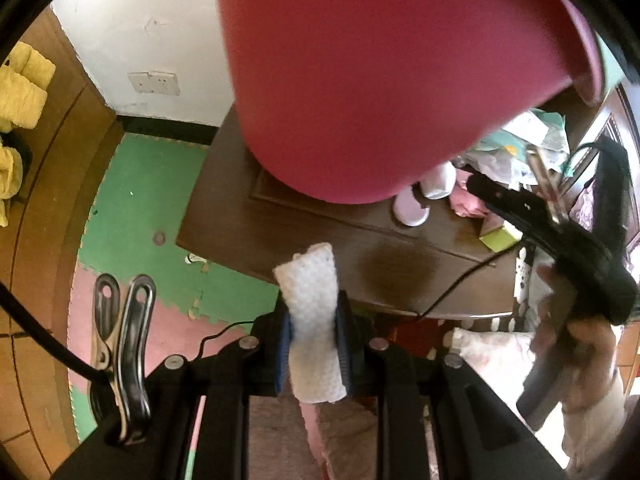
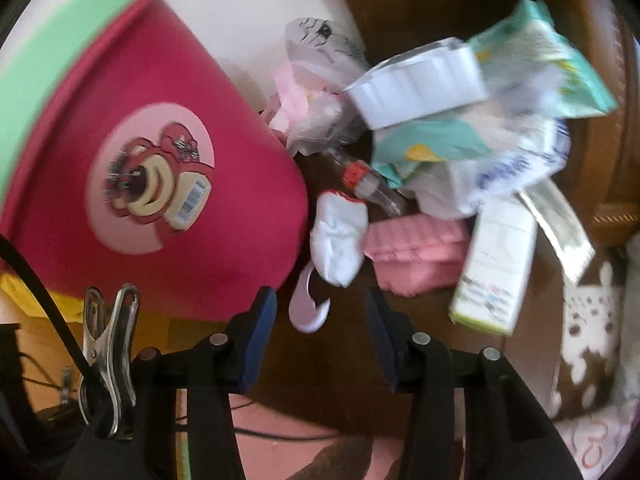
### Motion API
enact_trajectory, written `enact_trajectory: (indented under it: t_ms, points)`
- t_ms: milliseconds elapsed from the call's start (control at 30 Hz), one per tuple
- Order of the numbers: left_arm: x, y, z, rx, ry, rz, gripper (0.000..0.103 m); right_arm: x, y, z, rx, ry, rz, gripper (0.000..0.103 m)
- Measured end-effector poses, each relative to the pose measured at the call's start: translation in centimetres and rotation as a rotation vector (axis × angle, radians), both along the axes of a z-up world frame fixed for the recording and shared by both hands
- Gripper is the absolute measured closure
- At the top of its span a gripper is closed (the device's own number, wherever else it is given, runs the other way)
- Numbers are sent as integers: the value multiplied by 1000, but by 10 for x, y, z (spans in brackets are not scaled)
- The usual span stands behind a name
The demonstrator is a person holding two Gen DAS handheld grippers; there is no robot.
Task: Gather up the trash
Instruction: 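Lift the wet wipe with the left tool while the right tool grasps the white glove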
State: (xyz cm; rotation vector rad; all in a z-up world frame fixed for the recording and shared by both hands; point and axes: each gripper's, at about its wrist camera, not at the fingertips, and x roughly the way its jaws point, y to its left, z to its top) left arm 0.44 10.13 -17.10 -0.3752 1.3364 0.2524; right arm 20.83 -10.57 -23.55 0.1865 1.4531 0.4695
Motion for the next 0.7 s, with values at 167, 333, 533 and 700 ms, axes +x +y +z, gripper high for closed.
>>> enact_trajectory:
  t_ms: [167,333,533,700]
  points:
    - [-5,22,-5,7,12,-15,83,5,15,-21,-33,-37,27,55]
    - [-8,38,-10,9,28,-22,83,6,19,-38,-71,-54,29,57]
    - [-5,48,-9,14,26,-33,83,11,15,-50,-88,-38,0,83]
    - [-1,52,1,22,1,-41,83,13,18,-39,-82,-46,-1,89]
